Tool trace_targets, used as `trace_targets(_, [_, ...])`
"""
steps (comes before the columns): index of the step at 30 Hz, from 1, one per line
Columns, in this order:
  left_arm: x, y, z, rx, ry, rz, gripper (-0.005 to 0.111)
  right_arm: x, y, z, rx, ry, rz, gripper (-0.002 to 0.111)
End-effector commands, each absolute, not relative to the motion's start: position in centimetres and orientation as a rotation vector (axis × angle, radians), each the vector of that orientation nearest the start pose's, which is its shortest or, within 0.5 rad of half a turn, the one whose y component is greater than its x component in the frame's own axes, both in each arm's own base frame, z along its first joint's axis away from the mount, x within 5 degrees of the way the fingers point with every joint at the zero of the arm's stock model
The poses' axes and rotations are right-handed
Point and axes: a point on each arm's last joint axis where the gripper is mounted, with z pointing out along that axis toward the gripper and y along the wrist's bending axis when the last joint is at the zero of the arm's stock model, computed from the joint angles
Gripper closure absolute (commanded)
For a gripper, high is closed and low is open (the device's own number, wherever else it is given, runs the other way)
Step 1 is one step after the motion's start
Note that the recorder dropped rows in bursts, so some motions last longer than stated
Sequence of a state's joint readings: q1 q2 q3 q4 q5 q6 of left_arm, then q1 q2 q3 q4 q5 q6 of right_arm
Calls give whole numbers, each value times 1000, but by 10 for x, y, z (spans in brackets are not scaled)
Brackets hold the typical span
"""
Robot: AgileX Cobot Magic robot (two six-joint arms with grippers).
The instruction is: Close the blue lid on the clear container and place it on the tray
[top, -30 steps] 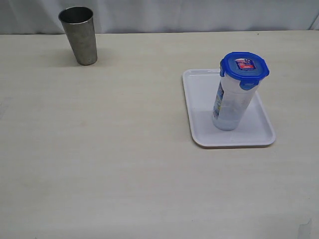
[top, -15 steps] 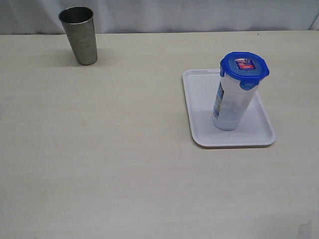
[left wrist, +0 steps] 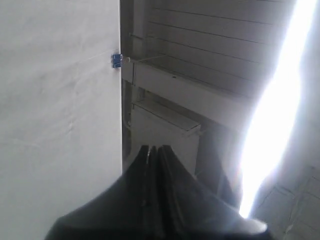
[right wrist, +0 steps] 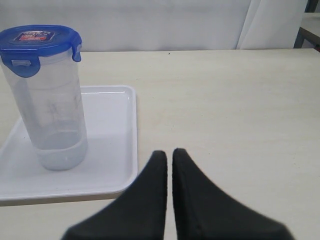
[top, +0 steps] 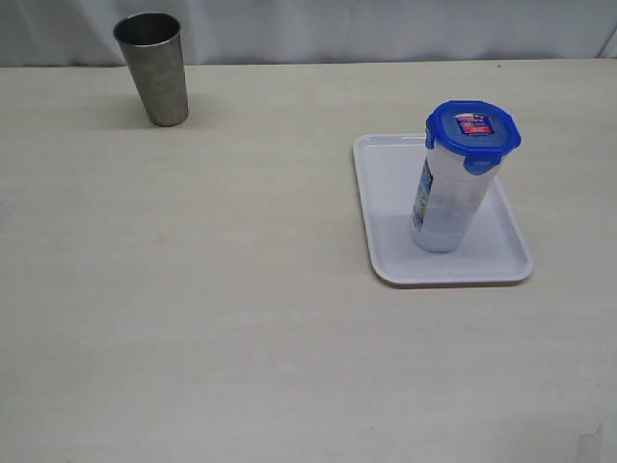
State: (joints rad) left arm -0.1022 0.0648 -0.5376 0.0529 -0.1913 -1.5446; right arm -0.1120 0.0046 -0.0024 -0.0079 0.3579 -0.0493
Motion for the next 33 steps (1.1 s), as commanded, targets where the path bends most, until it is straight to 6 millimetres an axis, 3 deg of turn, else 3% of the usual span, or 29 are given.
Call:
trace_targets(1, [-26,1,392,-549,638,-1504,107,53,-6,182,50,1830,-129,104])
trace_targets(19, [-29,1,391,-500,592,-1501,107,53,-6,182,50,1830,-129,104])
trace_targets(24, [-17,-1,373,-460,555,-1514,107,53,-6,182,50,1830,-129,104])
trace_targets(33, [19,-3,312,-566,681,-1487,107,53,-6,182,50,1830,-129,104])
